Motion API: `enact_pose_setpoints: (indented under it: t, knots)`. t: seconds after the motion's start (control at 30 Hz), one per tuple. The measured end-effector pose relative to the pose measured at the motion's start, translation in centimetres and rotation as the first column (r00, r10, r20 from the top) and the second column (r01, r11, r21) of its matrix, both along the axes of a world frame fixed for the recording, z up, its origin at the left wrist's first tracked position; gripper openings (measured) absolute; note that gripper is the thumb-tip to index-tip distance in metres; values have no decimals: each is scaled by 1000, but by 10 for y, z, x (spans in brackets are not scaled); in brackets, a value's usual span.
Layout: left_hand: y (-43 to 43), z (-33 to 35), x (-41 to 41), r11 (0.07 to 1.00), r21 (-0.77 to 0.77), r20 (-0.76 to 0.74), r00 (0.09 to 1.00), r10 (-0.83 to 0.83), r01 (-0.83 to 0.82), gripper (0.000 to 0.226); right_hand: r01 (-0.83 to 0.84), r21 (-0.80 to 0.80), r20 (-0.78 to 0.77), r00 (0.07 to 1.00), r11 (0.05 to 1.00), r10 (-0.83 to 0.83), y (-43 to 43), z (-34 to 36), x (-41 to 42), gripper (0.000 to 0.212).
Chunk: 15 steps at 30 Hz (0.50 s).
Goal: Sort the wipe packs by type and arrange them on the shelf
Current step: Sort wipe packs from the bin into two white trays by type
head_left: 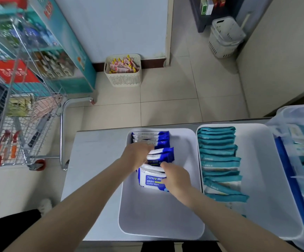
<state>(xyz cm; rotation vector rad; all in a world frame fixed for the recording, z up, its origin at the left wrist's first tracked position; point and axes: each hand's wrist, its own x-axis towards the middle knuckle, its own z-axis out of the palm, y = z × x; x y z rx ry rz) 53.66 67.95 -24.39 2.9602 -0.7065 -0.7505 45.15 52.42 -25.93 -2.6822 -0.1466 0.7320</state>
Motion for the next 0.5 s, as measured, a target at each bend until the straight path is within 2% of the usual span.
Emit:
enact_pose_setpoints:
  t: [0.07, 0.17, 0.27, 0.37, 0.43, 0.5]
  knots:
    - [7, 6, -2, 997, -36, 33, 997, 66, -64, 40, 164, 43, -1, 986, 985, -164, 1, -6, 1, 15]
    - [15, 8, -14, 993, -77, 114, 988, 100, -92, 41, 392, 146, -49, 920, 908, -389, -1, -16, -2, 21]
    - [12, 3, -39, 993, -116, 177, 984, 29, -8, 43, 491, 255, -157, 871, 833, -466, 7, -21, -4, 31]
    - [12, -6, -56, 994, -111, 204, 978, 43, -21, 54, 585, 317, -249, 811, 746, -530, 15, -26, -5, 37]
    - [11, -8, -60, 991, -126, 199, 977, 72, -48, 57, 623, 329, -257, 782, 709, -568, 18, -27, -6, 38]
    - [9, -7, -64, 983, -155, 172, 977, 122, -96, 56, 669, 359, -191, 735, 650, -651, 17, -25, -10, 40]
